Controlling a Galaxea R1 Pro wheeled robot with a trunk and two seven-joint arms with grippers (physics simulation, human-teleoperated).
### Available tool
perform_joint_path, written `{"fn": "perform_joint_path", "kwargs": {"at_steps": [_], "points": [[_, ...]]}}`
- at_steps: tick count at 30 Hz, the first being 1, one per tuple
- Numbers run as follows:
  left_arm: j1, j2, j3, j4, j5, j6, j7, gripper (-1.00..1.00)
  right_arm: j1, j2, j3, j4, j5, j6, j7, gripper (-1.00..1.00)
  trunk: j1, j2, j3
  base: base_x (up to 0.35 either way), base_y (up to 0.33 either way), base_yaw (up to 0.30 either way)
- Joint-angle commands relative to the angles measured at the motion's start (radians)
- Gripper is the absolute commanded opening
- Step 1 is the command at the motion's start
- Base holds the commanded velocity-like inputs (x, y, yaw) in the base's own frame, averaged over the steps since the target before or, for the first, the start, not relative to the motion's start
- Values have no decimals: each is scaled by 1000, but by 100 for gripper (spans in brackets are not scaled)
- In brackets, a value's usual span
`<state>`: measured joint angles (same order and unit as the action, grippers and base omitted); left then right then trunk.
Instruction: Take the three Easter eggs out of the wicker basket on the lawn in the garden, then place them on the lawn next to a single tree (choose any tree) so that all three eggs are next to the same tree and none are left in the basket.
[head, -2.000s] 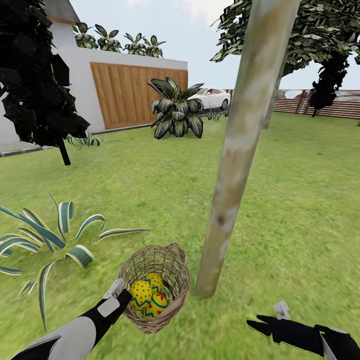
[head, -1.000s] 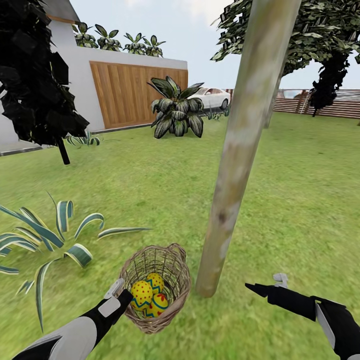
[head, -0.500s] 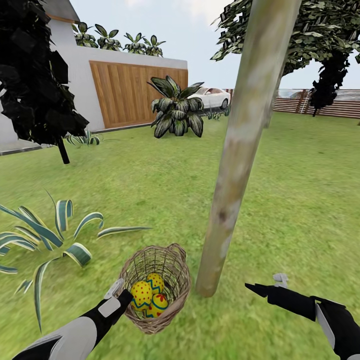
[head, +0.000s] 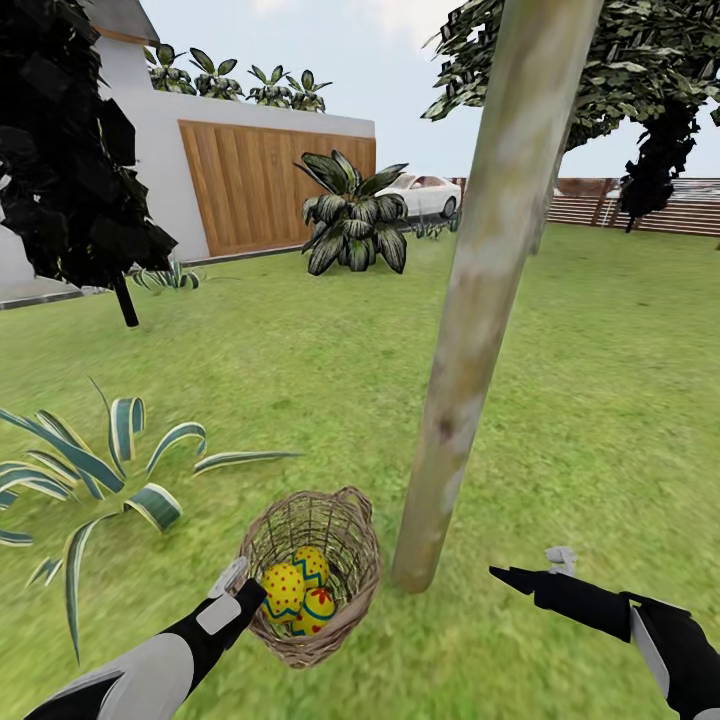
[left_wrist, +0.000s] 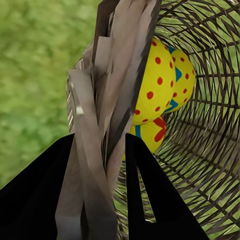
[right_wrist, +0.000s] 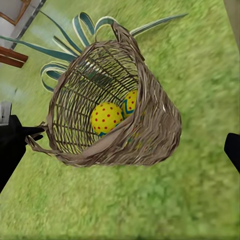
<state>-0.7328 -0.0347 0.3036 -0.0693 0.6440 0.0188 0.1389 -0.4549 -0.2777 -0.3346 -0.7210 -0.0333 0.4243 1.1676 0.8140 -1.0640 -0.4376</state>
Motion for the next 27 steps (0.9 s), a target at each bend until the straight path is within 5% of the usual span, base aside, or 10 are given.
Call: {"fn": "perform_joint_path", "kwargs": {"at_steps": [1,27], "points": [[0,-1,9,-3,-3,3,4,-100,-1,0,-1,0,-4,10,3,100,4,-8,-4,0,0,0],[0,-1,9,-1,-3,3,4,-100,-1,2,0,2,-4,10,0,100,104,-190,-86,0,0,0]]}}
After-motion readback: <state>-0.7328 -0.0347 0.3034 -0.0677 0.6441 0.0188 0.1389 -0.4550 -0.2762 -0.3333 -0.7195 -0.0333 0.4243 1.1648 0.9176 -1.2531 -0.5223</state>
